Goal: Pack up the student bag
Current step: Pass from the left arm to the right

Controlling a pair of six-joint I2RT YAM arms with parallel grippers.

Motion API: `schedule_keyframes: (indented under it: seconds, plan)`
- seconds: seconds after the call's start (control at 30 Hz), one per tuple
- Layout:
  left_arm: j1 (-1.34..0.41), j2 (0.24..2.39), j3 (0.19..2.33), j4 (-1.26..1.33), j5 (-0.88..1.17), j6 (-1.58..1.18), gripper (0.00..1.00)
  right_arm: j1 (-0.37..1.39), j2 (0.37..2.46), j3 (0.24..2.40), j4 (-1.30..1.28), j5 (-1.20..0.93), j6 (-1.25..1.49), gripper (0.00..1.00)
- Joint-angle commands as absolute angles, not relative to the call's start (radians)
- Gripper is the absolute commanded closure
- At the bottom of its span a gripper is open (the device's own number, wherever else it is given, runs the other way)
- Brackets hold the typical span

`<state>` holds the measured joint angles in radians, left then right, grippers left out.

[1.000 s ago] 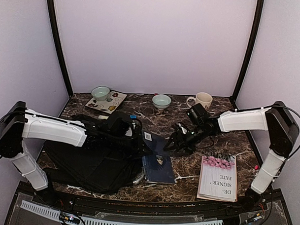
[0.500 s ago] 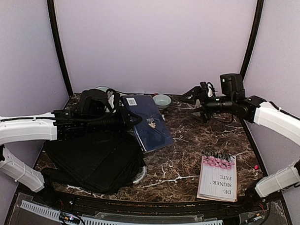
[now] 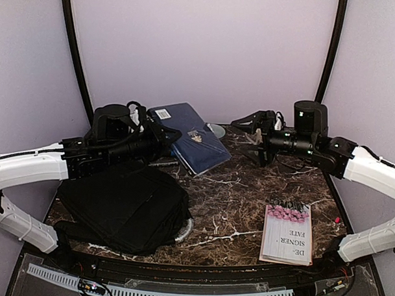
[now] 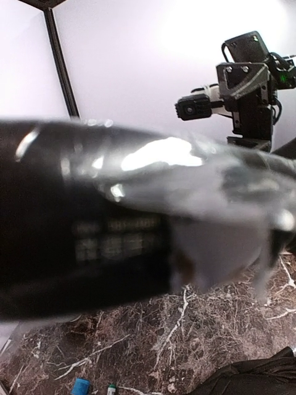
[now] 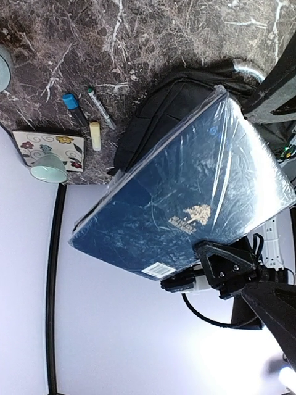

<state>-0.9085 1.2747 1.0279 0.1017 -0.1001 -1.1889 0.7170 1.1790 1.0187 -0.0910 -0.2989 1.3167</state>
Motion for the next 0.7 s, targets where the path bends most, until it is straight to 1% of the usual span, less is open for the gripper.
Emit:
schedule_keyframes:
  seconds: [0.0, 0.1, 0.2, 0.27, 0.37, 0.5, 0.67]
  plan:
    - [-0.888, 1.155, 1.036, 0.321, -0.15, -1.26, 1.0, 0.792, 1.158, 1.031, -0.1, -0.124, 1.411, 0.11]
    - [-0.88, 1.119, 1.029, 0.323, -0.158, -1.272, 1.0, 0.836, 1.149, 1.017, -0.102, -0.067, 1.46, 0.11]
    - [-0.859, 1.073, 1.006, 0.311, -0.153, -1.307, 1.0, 0.867, 1.176, 1.017, -0.077, -0.077, 1.485, 0.11]
    - [-0.847, 1.043, 0.978, 0.341, -0.145, -1.337, 1.0, 0.892, 1.194, 1.009, -0.012, -0.083, 1.499, 0.11]
    - [-0.837, 1.018, 0.946, 0.374, -0.134, -1.393, 1.0, 0.932, 1.23, 0.975, 0.159, -0.092, 1.53, 0.11]
    - [-0.831, 0.99, 0.954, 0.343, -0.144, -1.404, 1.0, 0.971, 1.328, 1.047, 0.252, -0.114, 1.514, 0.11]
    - [-0.829, 0.973, 0.944, 0.297, -0.174, -1.428, 1.0, 0.974, 1.435, 1.145, 0.308, -0.164, 1.477, 0.11]
